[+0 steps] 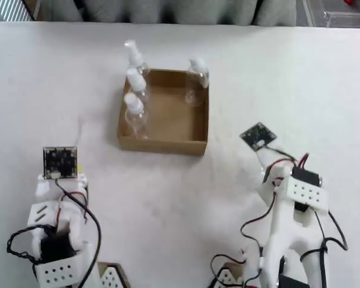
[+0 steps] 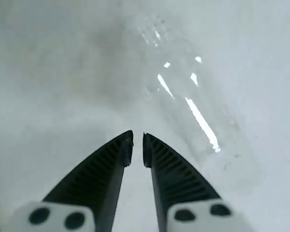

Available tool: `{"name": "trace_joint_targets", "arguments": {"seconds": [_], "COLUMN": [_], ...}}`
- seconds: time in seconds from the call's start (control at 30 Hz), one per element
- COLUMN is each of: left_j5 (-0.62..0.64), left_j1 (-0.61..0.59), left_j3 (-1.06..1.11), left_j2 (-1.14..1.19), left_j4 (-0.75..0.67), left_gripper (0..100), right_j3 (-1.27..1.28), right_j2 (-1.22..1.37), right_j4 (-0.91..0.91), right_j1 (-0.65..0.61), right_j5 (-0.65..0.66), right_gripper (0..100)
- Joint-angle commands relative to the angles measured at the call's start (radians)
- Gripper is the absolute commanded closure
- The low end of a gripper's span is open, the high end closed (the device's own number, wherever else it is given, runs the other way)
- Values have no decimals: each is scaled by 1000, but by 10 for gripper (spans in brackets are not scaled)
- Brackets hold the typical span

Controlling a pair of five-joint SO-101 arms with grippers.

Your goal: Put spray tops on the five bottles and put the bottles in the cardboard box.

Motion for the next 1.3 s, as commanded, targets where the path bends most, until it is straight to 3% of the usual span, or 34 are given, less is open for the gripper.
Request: {"name": "trace_joint_targets", "arguments": {"seconds": [0.0,0.2,0.33,0.4,0.6,0.77,0.97,1.27], "left_j5": [-12,-12,-12,-12,-12,-12,-12,-12], "left_j1": [-7,-7,-7,-8,-8,-8,-5,-5], "left_j3": [-2,-2,-2,-2,-2,-2,-2,-2], "left_j2": [-5,-5,-5,-5,-5,-5,-5,-5], "left_j4": [-18,-18,-17,-15,-14,-17,-18,-20], "left_gripper": [973,973,973,973,973,973,973,973], "right_j3": [-158,-358,-408,-430,-506,-574,-640,-783], "right_j2": [7,87,223,280,384,479,602,839], "right_j4": [87,191,202,173,-56,-7,50,53], "right_j1": [-5,-5,-2,19,54,5,-33,-28], "right_j5": [-8,9,239,325,353,359,480,482], "right_gripper": [981,975,841,765,655,639,639,640]}}
